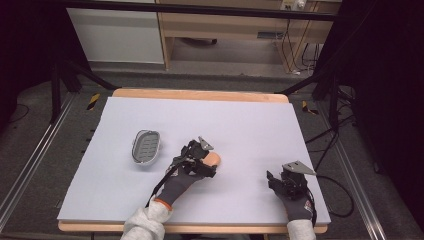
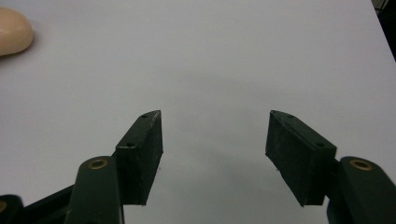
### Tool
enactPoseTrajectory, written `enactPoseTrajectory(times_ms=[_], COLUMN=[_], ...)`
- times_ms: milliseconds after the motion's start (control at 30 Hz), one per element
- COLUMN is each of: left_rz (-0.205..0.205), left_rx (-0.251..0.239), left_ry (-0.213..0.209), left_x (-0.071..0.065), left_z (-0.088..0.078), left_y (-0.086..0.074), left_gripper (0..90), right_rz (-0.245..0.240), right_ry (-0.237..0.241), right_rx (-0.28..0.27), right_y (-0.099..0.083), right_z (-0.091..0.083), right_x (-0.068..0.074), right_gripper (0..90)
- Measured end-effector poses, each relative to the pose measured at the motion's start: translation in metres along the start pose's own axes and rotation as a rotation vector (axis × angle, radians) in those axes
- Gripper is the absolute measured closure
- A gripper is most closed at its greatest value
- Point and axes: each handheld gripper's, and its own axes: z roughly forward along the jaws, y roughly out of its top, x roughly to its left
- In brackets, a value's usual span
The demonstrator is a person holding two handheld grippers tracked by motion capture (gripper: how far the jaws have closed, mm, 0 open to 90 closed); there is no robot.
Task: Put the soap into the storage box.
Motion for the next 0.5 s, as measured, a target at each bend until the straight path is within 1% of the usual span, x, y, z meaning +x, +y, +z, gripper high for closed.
enactPoseTrajectory(times_ms=[67,300,500], left_rz=[-0.002,0.002,-0.001], left_rx=[0.006,0.027,0.047], left_ry=[-0.007,-0.005,-0.014], left_x=[0.000,-0.003,-0.002], left_z=[0.002,0.009,0.014], left_y=[0.000,-0.001,-0.002], left_gripper=[15.3,15.5,18.9], right_rz=[0.000,0.006,0.011], right_ry=[0.000,0.004,0.013], right_rx=[-0.001,0.001,0.002], right_y=[0.000,0.000,0.000], right_z=[0.000,0.000,0.000], right_x=[0.000,0.000,0.000], right_gripper=[36.5,37.9,39.3])
